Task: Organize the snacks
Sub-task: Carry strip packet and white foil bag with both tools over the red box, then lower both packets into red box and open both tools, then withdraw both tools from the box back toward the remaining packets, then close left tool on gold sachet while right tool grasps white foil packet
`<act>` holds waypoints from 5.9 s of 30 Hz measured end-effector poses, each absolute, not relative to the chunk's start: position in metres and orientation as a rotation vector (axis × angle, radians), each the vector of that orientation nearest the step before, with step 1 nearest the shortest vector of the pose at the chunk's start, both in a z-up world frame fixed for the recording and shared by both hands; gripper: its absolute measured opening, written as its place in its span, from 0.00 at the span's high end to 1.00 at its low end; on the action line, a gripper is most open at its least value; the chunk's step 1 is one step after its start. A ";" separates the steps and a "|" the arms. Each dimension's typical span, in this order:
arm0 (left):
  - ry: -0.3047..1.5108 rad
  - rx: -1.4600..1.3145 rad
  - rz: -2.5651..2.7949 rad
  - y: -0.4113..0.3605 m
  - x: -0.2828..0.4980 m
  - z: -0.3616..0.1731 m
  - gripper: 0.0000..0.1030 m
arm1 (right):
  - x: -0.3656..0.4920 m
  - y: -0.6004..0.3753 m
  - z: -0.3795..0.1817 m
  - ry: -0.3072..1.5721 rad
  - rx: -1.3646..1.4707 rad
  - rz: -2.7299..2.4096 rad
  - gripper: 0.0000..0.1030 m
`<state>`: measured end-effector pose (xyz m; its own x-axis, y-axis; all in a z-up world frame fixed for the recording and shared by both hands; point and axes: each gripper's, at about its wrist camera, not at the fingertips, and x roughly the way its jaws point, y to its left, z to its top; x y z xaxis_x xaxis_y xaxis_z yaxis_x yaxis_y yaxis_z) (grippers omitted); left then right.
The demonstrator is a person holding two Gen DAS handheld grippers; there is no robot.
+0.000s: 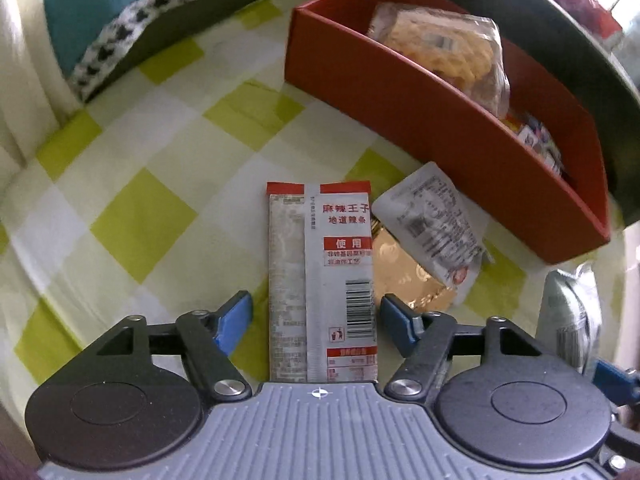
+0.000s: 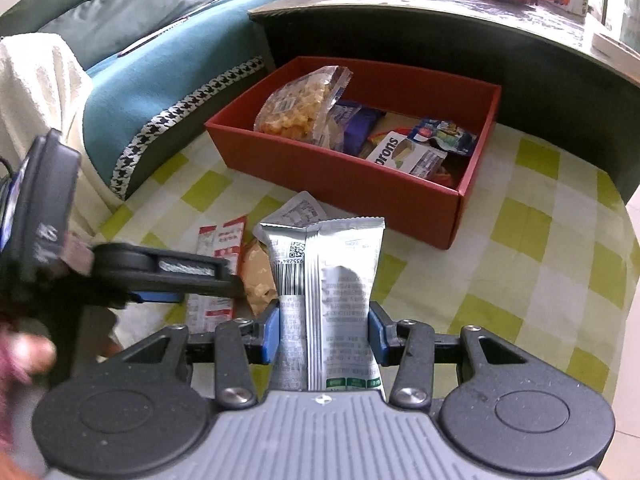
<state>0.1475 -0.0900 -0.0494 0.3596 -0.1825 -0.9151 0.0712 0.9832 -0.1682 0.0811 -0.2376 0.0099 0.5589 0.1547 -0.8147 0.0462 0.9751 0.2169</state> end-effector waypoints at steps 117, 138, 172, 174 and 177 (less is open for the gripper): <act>1.039 -0.061 -0.215 -0.072 0.189 0.022 0.15 | 0.153 -0.244 0.040 0.938 0.131 0.222 0.44; 1.087 -0.100 -0.223 -0.048 0.193 0.017 0.14 | 0.200 -0.200 -0.046 1.122 -0.029 0.258 0.35; 1.181 -0.001 -0.063 -0.115 0.145 -0.045 0.37 | 0.118 -0.275 0.003 1.091 0.129 0.091 0.33; 1.192 0.003 -0.069 -0.108 0.148 -0.042 0.47 | 0.117 -0.277 0.007 1.078 0.140 0.094 0.32; 1.225 0.001 -0.068 -0.089 0.147 -0.042 0.48 | 0.117 -0.275 0.008 1.078 0.139 0.102 0.30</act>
<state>0.1473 -0.0894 -0.0420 0.3370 -0.0515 -0.9401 0.0523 0.9980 -0.0360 0.1169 -0.2748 0.0076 0.4694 0.1506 -0.8700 -0.0146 0.9865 0.1628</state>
